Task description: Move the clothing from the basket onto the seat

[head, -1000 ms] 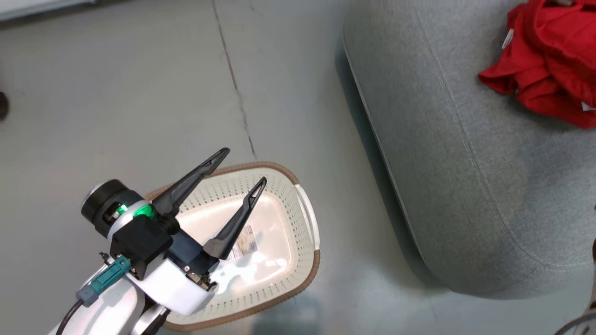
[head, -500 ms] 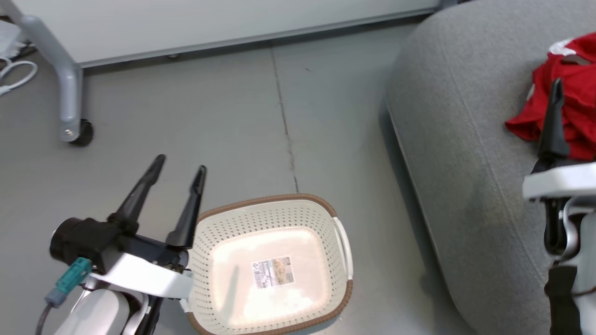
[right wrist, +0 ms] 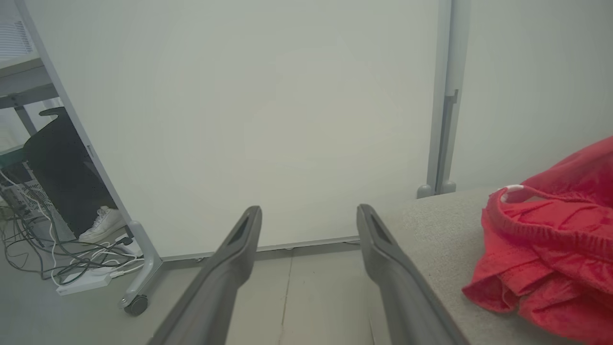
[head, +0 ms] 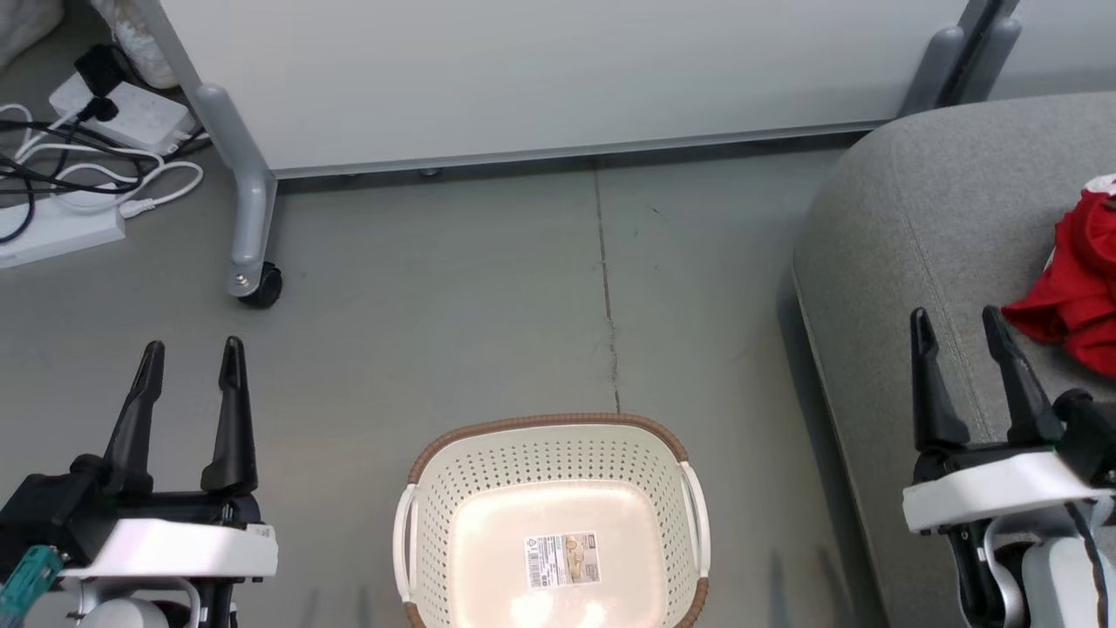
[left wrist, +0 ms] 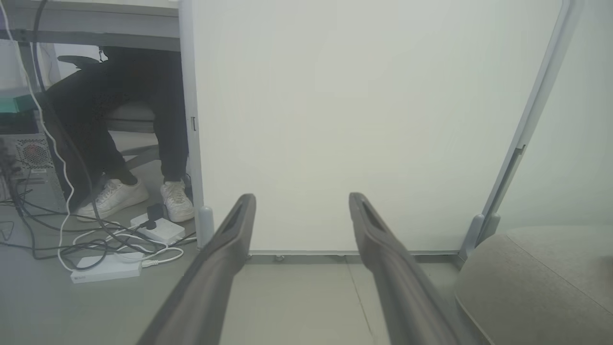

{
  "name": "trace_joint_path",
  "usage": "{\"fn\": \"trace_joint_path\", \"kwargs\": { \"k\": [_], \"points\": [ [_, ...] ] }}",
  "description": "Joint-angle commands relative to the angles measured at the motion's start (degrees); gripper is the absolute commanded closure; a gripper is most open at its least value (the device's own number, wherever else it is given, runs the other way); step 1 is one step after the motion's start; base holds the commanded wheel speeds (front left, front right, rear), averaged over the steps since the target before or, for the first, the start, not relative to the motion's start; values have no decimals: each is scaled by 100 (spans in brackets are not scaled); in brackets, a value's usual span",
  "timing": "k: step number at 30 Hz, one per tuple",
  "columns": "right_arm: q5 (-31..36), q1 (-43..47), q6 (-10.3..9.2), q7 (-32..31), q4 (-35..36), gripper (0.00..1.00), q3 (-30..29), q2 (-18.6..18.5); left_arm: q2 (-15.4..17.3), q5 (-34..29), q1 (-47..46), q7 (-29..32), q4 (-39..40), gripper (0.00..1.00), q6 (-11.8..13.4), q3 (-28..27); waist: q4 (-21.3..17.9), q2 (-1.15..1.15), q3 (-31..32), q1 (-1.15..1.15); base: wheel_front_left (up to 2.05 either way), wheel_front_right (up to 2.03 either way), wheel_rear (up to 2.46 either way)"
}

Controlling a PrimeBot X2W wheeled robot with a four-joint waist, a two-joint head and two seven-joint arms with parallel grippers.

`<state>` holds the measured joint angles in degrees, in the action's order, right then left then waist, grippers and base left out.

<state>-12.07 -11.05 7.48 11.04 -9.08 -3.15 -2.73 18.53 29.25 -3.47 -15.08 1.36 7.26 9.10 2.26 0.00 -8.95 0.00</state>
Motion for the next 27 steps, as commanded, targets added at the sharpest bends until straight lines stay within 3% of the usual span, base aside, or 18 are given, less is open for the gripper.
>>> {"fn": "trace_joint_path", "kwargs": {
  "k": [1, 6, 12, 27],
  "points": [
    [-30, 145, 4, -38, 62, 0, 50, -36, -49, -73, 109, -11, 21, 0, -49, -112, 85, 0, 115, 0, 0, 0, 0],
    [-112, 545, 4, -106, 225, 0, 219, -36, -225, -247, 449, -11, 25, 0, -187, -348, 172, 0, 333, 0, 0, 0, 0],
    [-81, 989, 4, -264, 392, 0, 288, -33, -244, -525, 817, -12, -69, 0, -372, -260, 225, 0, 609, 0, 0, 0, 0],
    [-173, 1625, 4, -506, 720, 0, 226, -33, -184, -767, 1268, 67, -246, 0, -272, 21, 203, 0, 1053, 0, 0, 0, 0]
  ]
}}
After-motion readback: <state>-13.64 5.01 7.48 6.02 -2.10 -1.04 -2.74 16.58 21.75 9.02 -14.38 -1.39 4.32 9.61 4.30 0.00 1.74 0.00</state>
